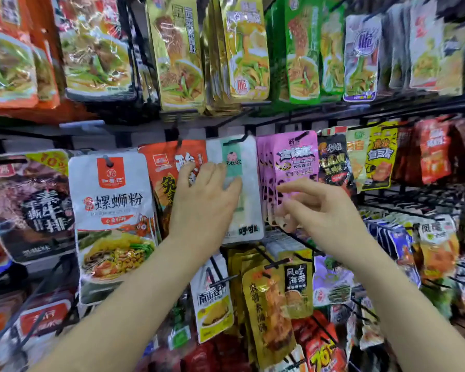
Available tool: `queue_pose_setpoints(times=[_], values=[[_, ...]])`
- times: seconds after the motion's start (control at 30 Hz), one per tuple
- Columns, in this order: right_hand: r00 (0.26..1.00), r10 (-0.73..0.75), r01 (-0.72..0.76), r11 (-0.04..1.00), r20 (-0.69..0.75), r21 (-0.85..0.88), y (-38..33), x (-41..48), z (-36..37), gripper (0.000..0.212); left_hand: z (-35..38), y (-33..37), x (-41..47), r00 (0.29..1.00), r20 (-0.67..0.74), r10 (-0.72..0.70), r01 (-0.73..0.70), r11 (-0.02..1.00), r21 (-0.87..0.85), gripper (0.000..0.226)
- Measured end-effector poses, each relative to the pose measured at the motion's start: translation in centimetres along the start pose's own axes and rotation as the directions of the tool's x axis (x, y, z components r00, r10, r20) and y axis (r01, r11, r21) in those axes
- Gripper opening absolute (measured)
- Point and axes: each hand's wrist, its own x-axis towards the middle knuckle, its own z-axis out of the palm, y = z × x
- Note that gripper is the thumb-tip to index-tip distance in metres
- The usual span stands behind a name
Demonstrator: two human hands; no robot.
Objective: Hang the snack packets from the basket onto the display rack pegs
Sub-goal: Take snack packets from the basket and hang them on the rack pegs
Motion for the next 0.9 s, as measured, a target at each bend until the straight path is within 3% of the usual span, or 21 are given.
queue_pose_setpoints(times=[0.13,0.3,0.43,0.57,0.67,0.8,0.9], values=[[0.997,0.049,-0.047,0.998,-0.056,0.034,0.3,-3.8,-2.9,0.018,-0.7,1.6,-2.6,0.994,-0.111,-0.017,-0.016,0.955,-0.295,0.018],[0.995,0.089,-0.091,0.994,-0.036,-0.061,1.3,-9.1,-6.7,0.019,-1.9,6.3,-7.1,0.991,-0.13,0.013,-0.097,0.738,-0.668,0.021],[0.972,0.224,-0.203,0.953,0.072,-0.224,3.6,-15.0,-10.1,0.017,-1.4,12.6,-11.8,0.994,-0.053,0.091,-0.098,0.601,-0.793,0.027],[0.895,0.399,-0.226,0.791,0.199,-0.569,7.1,-22.3,-13.9,0.013,0.2,19.7,-17.5,0.964,0.141,0.224,-0.005,0.548,-0.836,0.016],[0.774,0.571,-0.207,0.635,0.272,-0.744,9.4,-28.6,-17.2,0.028,0.8,25.1,-21.8,0.915,0.212,0.342,0.001,0.525,-0.851,0.032],[0.685,0.707,-0.31,0.501,0.176,-0.808,11.8,-38.6,-23.2,0.029,-1.7,32.9,-26.0,0.841,0.257,0.476,0.019,0.449,-0.893,0.033],[0.625,0.779,-0.444,0.403,0.046,-0.8,12.4,-46.3,-28.4,0.025,-4.3,39.2,-29.0,0.761,0.358,0.541,0.144,0.397,-0.907,0.025]])
